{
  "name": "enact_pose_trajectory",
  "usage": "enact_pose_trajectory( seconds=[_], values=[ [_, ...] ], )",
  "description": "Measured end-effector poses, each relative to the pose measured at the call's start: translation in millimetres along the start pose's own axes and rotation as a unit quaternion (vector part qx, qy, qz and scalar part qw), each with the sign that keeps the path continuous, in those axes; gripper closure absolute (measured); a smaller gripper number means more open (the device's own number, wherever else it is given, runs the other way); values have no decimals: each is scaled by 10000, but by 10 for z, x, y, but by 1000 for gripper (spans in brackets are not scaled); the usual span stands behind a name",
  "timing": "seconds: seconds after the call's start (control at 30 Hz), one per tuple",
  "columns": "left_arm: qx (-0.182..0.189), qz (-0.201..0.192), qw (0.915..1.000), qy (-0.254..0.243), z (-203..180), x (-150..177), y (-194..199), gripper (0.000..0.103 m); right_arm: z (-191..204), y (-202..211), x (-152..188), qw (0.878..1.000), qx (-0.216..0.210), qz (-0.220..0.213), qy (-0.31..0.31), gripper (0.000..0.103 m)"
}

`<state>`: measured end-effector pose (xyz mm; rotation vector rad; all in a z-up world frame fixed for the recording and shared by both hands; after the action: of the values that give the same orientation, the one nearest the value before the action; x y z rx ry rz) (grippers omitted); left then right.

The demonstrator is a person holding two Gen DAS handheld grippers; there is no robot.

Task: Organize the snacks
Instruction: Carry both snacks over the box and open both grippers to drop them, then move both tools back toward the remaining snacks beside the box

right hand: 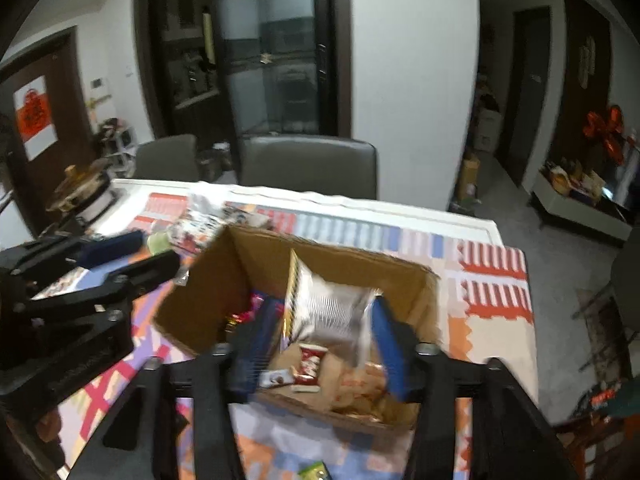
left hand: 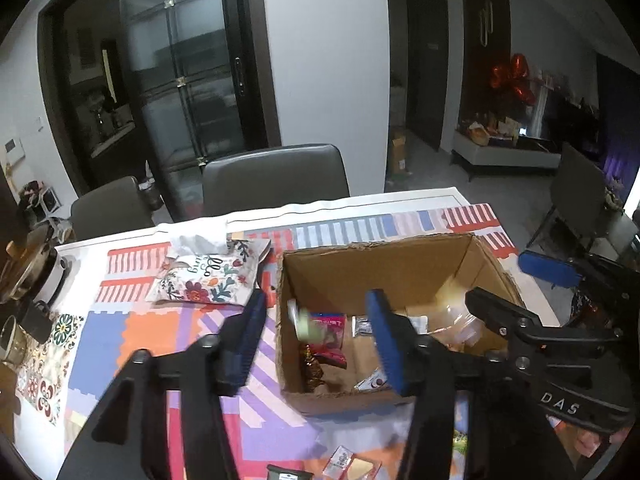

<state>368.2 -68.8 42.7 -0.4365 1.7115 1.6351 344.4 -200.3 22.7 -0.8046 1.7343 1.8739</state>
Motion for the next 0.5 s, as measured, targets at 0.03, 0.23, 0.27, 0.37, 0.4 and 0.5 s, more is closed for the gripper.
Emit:
enact_pose_trajectory(
  seconds=[0.03,0.23,0.27,0.37,0.4,0.5],
  values=[
    [-10,3,10000,17,14,26,24,45,-9,17,24,10000,25,-27,19,35],
    [39,-73,10000,23,-1,225,219,45,61,163,165,9998,-5,-167,119,35],
    [50,-77,10000,12,-10,278,251,45,72,177,180,9998,-31,-172,108,35],
    [32,-105,9999,14,-24,412,310,41,104,230,301,9997,-107,-183,117,35],
    [8,-115,9999,24,-27,464,327,40,132,235,338,9997,-126,-178,121,35],
    [2,-126,9999,20,-48,624,372,39,148,247,476,9997,-170,-141,124,35]
  ],
)
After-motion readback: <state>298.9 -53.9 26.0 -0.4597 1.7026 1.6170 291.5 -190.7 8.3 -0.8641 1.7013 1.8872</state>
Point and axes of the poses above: each gripper's, at about its wrist camera, not at the fingertips, and y roughly against the way its jaws point, z to its left, x to its underside, the point moved 7 cm from there along -y, roughly the way its jaws point, and after that the axes turned 5 degrees about z, right-handed, at the moved point
